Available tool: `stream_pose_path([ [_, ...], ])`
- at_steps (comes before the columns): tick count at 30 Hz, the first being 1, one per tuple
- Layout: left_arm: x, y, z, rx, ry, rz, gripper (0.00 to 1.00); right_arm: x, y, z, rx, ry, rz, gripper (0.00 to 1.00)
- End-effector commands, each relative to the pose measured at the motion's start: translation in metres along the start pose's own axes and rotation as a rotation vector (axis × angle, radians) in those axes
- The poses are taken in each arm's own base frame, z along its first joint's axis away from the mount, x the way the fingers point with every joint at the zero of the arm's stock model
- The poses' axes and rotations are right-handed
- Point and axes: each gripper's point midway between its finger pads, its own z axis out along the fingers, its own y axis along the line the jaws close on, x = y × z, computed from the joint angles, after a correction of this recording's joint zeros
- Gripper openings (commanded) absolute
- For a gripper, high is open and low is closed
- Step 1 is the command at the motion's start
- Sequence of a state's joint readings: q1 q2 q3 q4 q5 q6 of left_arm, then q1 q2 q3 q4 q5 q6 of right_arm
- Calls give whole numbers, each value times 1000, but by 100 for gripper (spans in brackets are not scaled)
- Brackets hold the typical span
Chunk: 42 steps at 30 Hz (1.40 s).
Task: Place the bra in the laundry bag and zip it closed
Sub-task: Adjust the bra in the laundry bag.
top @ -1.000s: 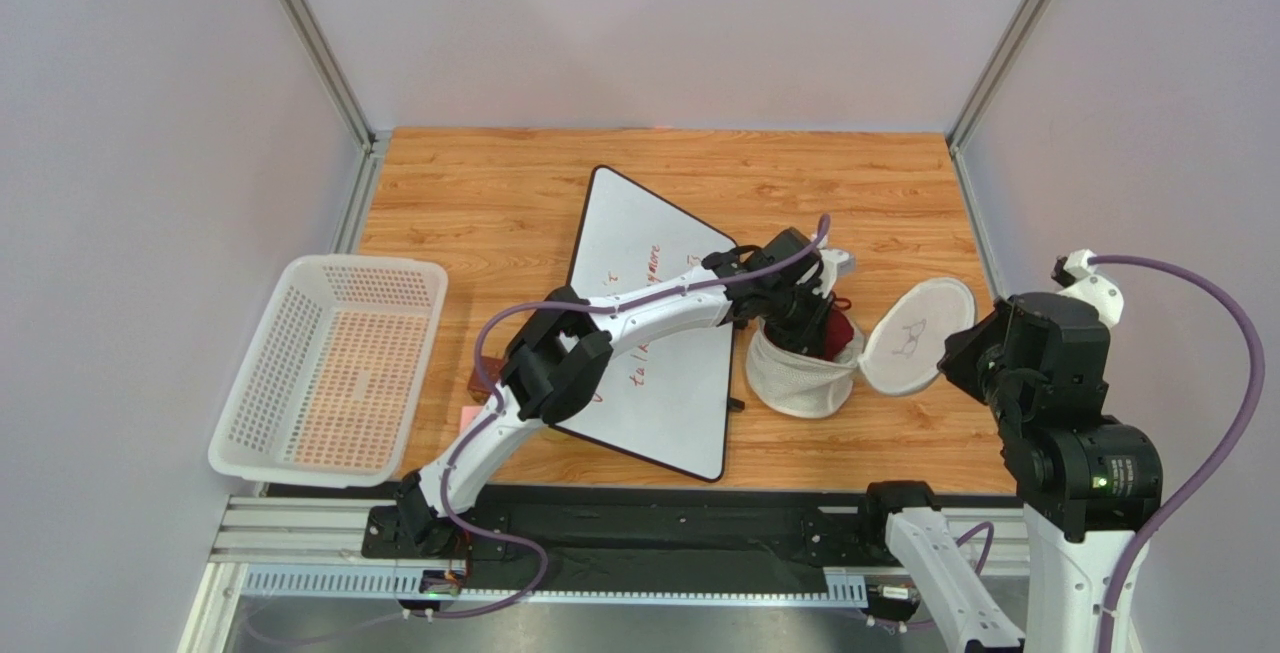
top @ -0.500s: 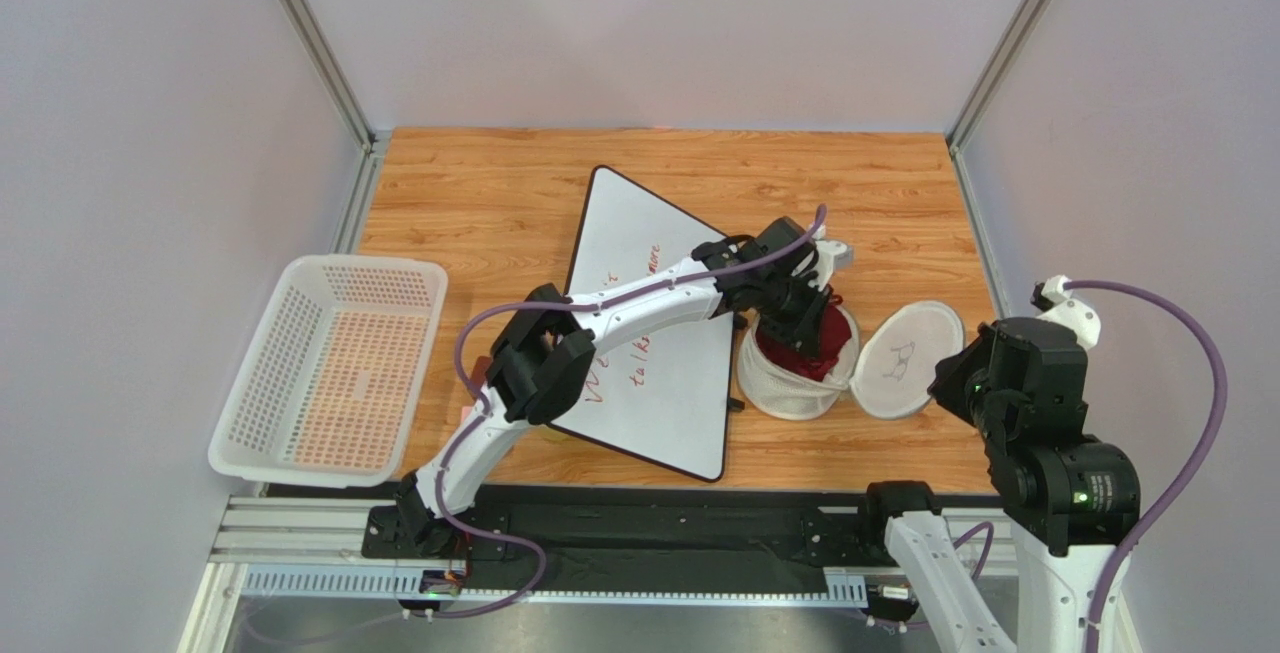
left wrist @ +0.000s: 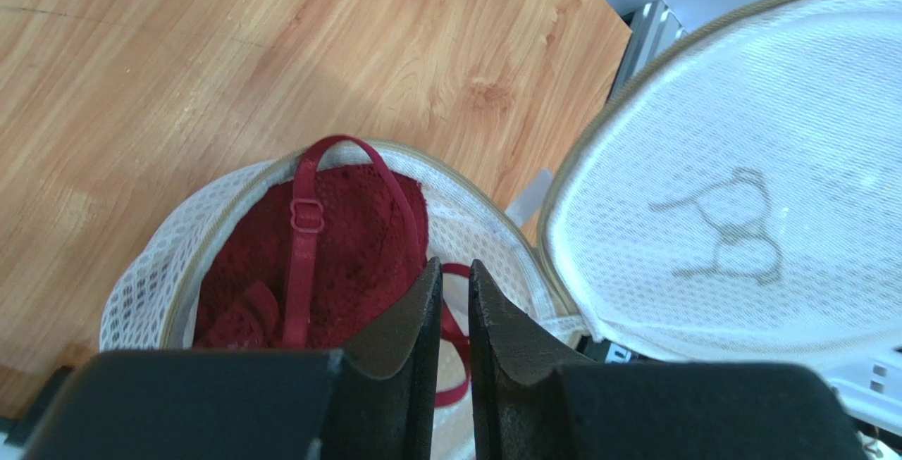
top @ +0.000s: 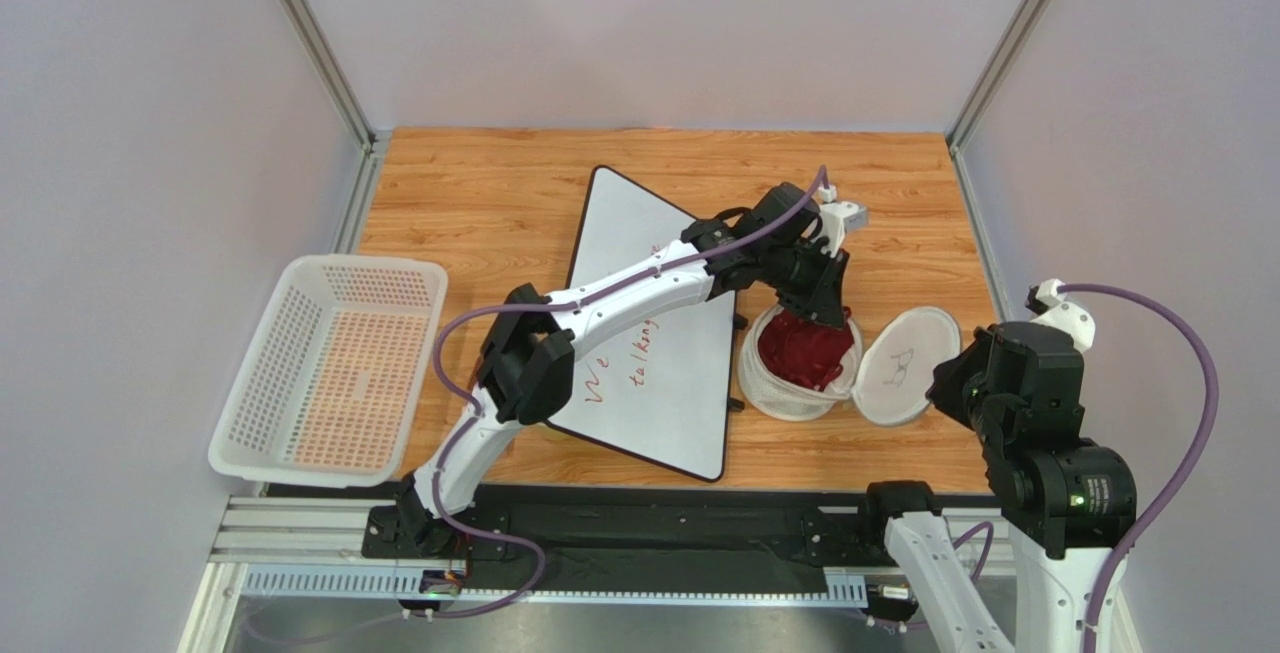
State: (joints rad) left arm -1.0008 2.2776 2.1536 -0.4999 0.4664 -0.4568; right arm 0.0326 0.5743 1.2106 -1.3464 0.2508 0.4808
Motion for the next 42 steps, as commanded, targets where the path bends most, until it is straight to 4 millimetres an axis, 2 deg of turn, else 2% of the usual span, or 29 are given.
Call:
stream_pose_path([
  [1, 4, 12, 17, 1, 10, -24, 21, -21, 12, -8, -53, -59, -2, 0],
  [6, 35, 47, 37, -80, 64, -40, 20, -31, 16, -13, -63, -80, -2, 0],
  [9, 52, 65, 41, -132, 95, -42, 20, -43, 18, -19, -65, -114, -1, 0],
  [13, 60, 76, 42, -173, 114, -25, 20, -56, 22, -25, -76, -146, -5, 0],
  [20, 45, 68, 37, -160, 83, -3, 20, -71, 24, -32, -76, -185, -28, 0],
  [24, 27, 51, 33, -112, 55, 12, 22, -69, 19, -30, -61, -207, -48, 0],
  [26, 19, 35, 29, -51, 56, 18, 24, -69, 19, -25, -70, -231, -56, 0],
  [27, 21, 29, 27, -33, 71, 13, 26, -67, 19, -22, -71, -232, -70, 0],
  [31, 12, 10, 1, -10, 62, 40, 35, -59, 20, -16, -95, -233, -72, 0],
  [32, 5, 1, -13, -10, 45, 55, 37, -56, 22, -16, -107, -227, -74, 0],
  [34, -5, -6, -35, -21, 25, 72, 46, -52, 20, -17, -112, -224, -77, 0],
  [35, -9, -8, -42, -21, 20, 74, 48, -50, 18, -16, -106, -220, -80, 0],
  [36, -9, -4, -50, -35, 29, 66, 52, -49, 18, -16, -108, -221, -81, 0],
  [37, -14, -9, -61, -23, 17, 83, 52, -47, 17, -17, -110, -220, -82, 0],
  [39, -12, -2, -72, -30, 35, 70, 53, -44, 16, -16, -109, -214, -80, 0],
  [40, -14, -5, -80, -18, 33, 78, 53, -44, 16, -17, -109, -214, -80, 0],
  [42, -9, 7, -89, -39, 50, 69, 50, -44, 15, -17, -110, -217, -81, 0],
])
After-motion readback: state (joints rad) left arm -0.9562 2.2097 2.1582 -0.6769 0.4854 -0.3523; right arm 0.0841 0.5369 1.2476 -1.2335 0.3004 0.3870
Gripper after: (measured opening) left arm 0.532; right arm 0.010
